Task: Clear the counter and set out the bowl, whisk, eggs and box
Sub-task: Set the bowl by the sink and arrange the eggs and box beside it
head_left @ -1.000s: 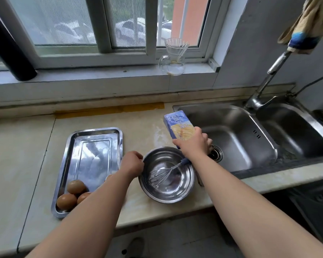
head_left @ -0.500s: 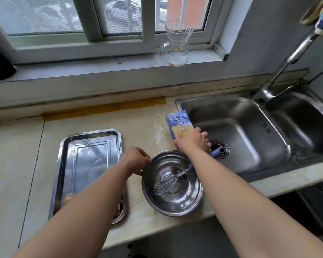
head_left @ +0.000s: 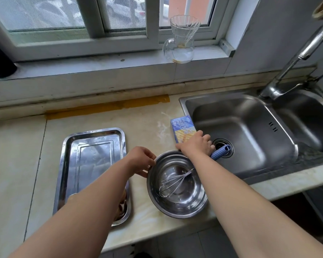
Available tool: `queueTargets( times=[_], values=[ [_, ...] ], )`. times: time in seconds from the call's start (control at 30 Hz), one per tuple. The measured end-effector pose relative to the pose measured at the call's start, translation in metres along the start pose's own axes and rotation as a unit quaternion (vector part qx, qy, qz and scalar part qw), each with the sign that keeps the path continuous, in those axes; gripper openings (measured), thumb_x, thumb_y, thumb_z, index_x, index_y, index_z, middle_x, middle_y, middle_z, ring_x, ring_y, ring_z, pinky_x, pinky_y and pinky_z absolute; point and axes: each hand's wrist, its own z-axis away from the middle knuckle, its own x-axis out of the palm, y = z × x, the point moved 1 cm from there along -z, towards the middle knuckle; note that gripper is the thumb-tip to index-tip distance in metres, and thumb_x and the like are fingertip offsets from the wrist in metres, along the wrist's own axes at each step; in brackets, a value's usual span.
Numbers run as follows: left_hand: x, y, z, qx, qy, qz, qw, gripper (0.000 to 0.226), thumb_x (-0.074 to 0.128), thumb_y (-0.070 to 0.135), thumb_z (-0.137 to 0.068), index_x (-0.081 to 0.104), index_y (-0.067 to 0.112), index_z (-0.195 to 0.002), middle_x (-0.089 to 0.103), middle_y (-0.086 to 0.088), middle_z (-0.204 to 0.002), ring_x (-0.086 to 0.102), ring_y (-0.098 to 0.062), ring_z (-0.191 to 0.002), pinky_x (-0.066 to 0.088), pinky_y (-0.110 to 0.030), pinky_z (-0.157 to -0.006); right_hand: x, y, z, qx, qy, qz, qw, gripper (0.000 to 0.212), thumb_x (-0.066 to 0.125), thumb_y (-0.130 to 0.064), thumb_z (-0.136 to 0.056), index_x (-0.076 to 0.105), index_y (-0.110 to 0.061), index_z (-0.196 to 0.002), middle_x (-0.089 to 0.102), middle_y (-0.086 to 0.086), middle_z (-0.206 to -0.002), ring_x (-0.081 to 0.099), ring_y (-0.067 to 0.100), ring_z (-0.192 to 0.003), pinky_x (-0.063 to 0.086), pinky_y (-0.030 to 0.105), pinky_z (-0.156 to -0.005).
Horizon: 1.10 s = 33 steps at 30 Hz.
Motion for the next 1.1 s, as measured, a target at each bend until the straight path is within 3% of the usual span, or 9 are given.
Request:
queueTargets(
  times=[0.3,0.47,0.67,0.8,0.87,1.1],
  values=[
    [0.002,-0.003,0.005,-0.005,0.005,0.017,1.0,0.007,0.059,-0.001,-0.089,0.062,0.004,-0.092,0.059,-0.009,-0.075,0.059,-0.016,-0.06,0.058,-0.028,-0.052,-0.006,-0.004,0.007,-0.044,0.008,-0.022,0.999,0.082,0.074,-0.05,-0.065,0.037,-0.011,-0.127,0.041,0.016,-0.133,0.044,0.034,-0.124,0.03,0.04,-0.105],
    [-0.001,-0.007,0.005,-0.008,0.006,0.041,0.999,0.014,0.061,0.006,-0.09,0.064,0.003,-0.103,0.064,-0.011,-0.084,0.063,-0.02,-0.069,0.059,-0.036,-0.067,-0.005,-0.02,0.015,-0.095,-0.028,-0.041,0.994,0.087,0.072,-0.053,-0.068,0.032,-0.01,-0.132,0.041,0.017,-0.131,0.045,0.034,-0.12,0.034,0.043,-0.104],
    [-0.019,-0.02,-0.004,0.021,0.122,0.06,0.99,0.034,0.048,-0.001,-0.094,0.057,0.002,-0.126,0.065,-0.013,-0.108,0.063,-0.022,-0.088,0.053,-0.027,-0.069,0.012,-0.045,0.03,-0.126,-0.092,-0.028,0.987,0.091,0.072,-0.06,-0.065,0.033,-0.01,-0.131,0.042,0.014,-0.129,0.048,0.031,-0.114,0.041,0.042,-0.096],
    [-0.029,-0.03,-0.014,0.038,0.151,0.069,0.985,0.047,0.047,-0.006,-0.092,0.047,0.005,-0.138,0.06,-0.011,-0.128,0.061,-0.023,-0.111,0.051,-0.039,-0.097,0.022,-0.055,0.037,-0.154,-0.098,0.009,0.983,0.1,0.069,-0.069,-0.062,0.032,-0.01,-0.133,0.046,0.013,-0.13,0.049,0.03,-0.118,0.042,0.044,-0.099],
    [-0.03,-0.03,-0.018,0.043,0.146,0.08,0.985,0.049,0.049,-0.006,-0.092,0.045,0.007,-0.14,0.058,-0.011,-0.133,0.058,-0.024,-0.119,0.047,-0.042,-0.103,0.025,-0.058,0.038,-0.165,-0.106,0.025,0.98,0.103,0.068,-0.073,-0.06,0.032,-0.011,-0.133,0.048,0.013,-0.131,0.049,0.03,-0.119,0.042,0.044,-0.099],
    [-0.026,-0.025,-0.017,0.06,0.133,0.063,0.987,0.04,0.049,-0.003,-0.09,0.061,0.009,-0.126,0.067,-0.007,-0.119,0.062,-0.024,-0.11,0.05,-0.041,-0.1,0.026,-0.061,0.042,-0.199,-0.128,0.041,0.971,0.105,0.064,-0.081,-0.052,0.038,-0.013,-0.127,0.056,0.008,-0.125,0.055,0.029,-0.114,0.043,0.041,-0.093]
  ],
)
